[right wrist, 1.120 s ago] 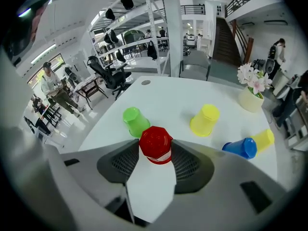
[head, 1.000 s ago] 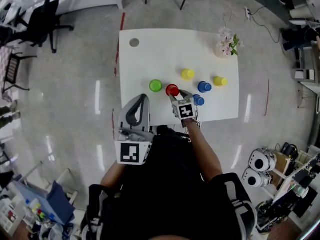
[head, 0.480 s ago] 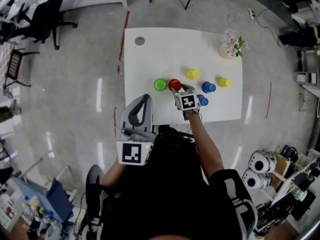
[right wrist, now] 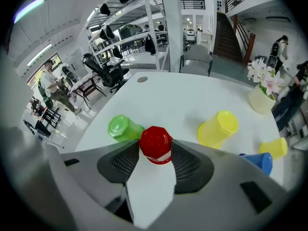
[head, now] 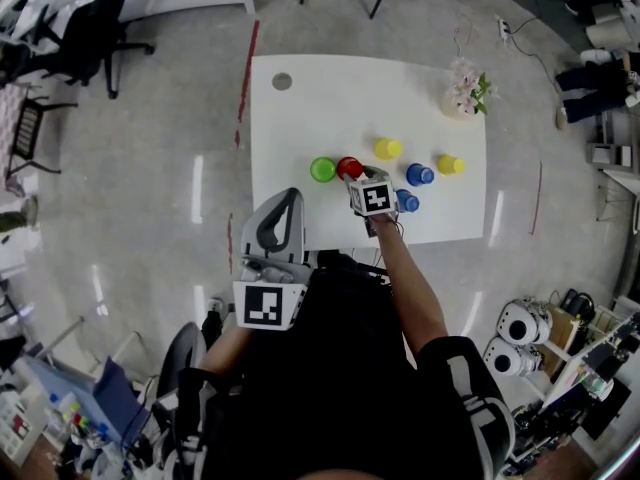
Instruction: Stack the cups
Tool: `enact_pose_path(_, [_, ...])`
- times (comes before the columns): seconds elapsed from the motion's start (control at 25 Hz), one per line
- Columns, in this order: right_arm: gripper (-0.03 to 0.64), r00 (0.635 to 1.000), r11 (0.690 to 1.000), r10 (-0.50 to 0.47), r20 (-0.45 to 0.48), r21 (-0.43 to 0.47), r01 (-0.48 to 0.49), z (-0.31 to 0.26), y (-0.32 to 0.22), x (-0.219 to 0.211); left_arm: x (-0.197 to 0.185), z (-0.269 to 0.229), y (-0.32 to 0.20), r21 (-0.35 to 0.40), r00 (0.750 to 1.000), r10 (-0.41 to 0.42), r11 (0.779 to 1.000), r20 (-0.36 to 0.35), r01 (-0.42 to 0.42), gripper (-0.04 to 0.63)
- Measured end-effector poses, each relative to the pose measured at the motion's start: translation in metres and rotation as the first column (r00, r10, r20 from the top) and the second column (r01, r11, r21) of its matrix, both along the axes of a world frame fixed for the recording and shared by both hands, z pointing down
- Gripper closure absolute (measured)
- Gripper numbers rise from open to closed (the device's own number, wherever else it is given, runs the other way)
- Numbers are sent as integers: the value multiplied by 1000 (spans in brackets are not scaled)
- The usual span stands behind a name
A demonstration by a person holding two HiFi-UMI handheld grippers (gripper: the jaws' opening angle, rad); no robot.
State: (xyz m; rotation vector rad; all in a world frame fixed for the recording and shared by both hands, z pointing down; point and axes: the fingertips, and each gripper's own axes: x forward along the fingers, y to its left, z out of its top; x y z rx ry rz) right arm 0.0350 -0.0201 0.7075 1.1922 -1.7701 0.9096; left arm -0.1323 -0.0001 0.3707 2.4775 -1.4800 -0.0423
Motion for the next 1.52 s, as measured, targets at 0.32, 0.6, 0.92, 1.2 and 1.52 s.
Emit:
enact_pose_path(0.32, [386, 1000, 1000, -4, -11, 2, 4, 3, 1, -7, -5, 0, -1, 6, 1000, 12, 1000, -7, -12, 574])
enact_pose_path(0.6, [351, 997, 994, 70, 28, 84, -72, -25, 1, -3, -10, 0, -3, 11, 999, 42, 999, -16, -42, 574])
enact_pose_path(0.92, [351, 975, 954, 222, 14, 205, -220, -78, 29, 50, 0, -2, -6, 42, 991, 131, 991, -23, -130, 574])
enact_pose_path(1.2, [351, 945, 921, 328, 9, 220, -322, -85, 60, 114, 50, -6, 3, 43, 980, 197, 980, -37, -196, 574])
enact_pose_path(1.52, [354, 931, 908, 364, 24, 216, -360, -76, 58, 175, 106, -7, -2, 40, 984, 177, 983, -19, -177, 574])
